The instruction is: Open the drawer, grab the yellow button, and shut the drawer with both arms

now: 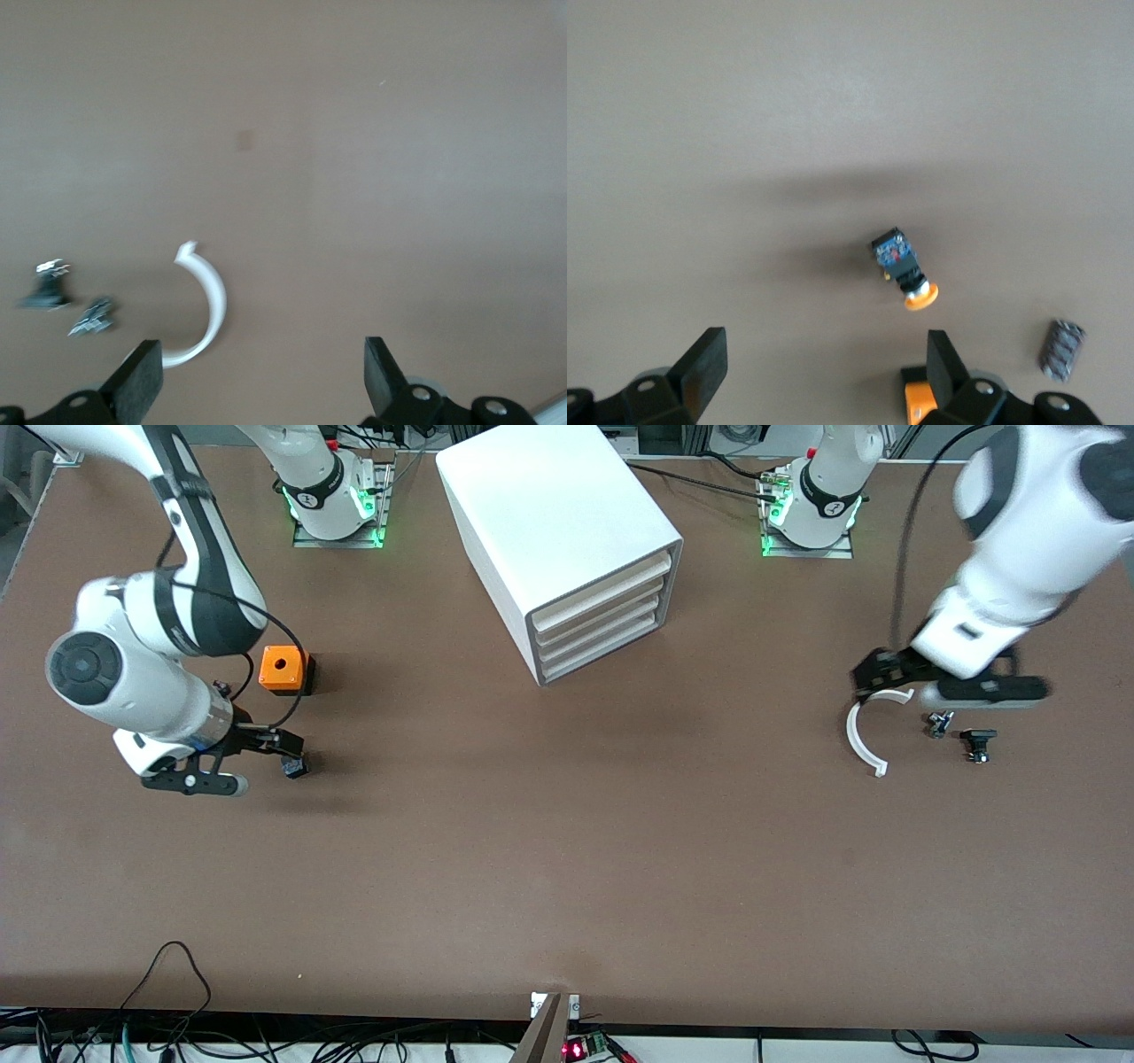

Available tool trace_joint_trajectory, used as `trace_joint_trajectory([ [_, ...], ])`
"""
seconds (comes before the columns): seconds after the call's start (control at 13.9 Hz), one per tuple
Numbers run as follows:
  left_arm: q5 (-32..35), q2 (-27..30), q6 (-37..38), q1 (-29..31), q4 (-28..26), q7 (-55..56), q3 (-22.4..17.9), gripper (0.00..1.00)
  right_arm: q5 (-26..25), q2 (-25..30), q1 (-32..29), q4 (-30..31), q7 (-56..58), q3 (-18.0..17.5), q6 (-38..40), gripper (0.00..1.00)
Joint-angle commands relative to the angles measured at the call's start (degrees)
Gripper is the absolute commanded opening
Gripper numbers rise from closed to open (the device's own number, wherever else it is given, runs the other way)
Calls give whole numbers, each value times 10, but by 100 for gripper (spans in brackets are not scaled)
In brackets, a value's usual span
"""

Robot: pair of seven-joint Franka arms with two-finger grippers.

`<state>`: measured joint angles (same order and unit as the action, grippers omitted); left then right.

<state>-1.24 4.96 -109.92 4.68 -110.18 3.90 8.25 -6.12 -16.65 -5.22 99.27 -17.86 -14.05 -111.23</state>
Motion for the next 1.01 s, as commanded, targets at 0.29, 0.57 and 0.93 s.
trace_joint_trajectory([
  [0.29, 35, 3, 112, -9, 88, -50, -36, 100, 2, 18, 0, -202, -18, 21, 217, 100],
  [0.57, 35, -1, 112, -8, 97, -49, -35, 100, 9, 54, 53, -175, 81, 168, 214, 100],
  [0.93, 33, -1, 112, -8, 102, -49, -37, 100, 28, 109, 51, -161, 105, 193, 243, 100],
])
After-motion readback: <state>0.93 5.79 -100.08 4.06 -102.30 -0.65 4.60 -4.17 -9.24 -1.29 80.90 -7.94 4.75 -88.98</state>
